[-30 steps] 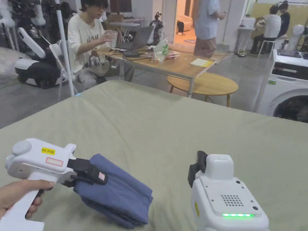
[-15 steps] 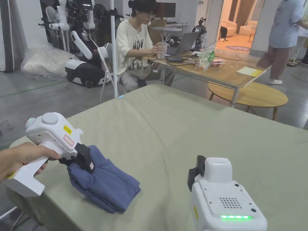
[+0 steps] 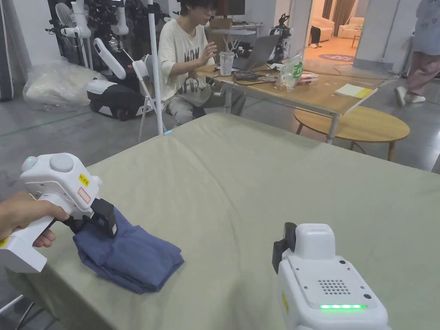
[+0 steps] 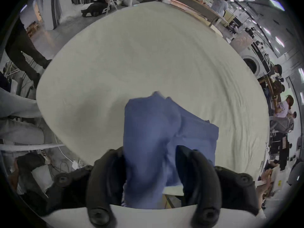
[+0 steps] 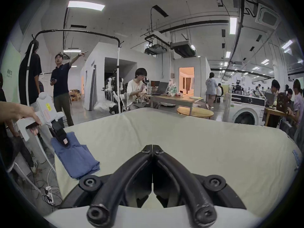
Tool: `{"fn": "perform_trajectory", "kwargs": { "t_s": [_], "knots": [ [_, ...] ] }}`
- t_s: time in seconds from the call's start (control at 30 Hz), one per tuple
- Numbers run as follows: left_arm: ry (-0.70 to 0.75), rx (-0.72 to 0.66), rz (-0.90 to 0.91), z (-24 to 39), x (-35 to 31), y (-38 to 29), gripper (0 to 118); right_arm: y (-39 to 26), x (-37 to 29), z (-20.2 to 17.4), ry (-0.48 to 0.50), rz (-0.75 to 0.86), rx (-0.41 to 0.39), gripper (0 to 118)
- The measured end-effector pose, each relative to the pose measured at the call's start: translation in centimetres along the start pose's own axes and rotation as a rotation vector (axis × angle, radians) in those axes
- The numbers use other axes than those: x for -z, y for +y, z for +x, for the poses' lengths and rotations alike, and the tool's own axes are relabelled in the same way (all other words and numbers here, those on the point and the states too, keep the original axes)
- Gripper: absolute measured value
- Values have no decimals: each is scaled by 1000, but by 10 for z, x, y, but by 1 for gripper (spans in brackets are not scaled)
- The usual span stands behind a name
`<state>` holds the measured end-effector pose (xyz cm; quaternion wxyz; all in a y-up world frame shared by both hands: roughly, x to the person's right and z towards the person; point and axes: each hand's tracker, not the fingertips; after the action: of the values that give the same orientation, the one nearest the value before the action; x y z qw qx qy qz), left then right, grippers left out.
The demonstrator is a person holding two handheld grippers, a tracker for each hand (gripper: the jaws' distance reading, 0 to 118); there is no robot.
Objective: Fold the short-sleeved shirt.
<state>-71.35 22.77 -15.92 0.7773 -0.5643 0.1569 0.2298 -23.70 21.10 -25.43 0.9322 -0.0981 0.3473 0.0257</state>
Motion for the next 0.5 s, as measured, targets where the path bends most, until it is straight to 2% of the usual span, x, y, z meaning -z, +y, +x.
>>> {"fn": "perform_trajectory", "kwargs": {
  "t_s": [0.13, 0.3, 0.43, 0.5],
  "knots": [
    [137, 54, 147, 3, -29, -5, 56, 1, -1, -4, 16, 5, 7, 0],
    [16, 101, 312, 34, -42, -28, 55, 2, -6, 1, 17, 2, 10, 0],
    [-7, 236, 417, 82, -21, -56, 54, 0, -17, 19, -10, 4, 10, 0],
    [-23, 274, 492, 109, -6, -71, 38, -1, -25, 31, -34, 4, -10, 0]
  ]
}}
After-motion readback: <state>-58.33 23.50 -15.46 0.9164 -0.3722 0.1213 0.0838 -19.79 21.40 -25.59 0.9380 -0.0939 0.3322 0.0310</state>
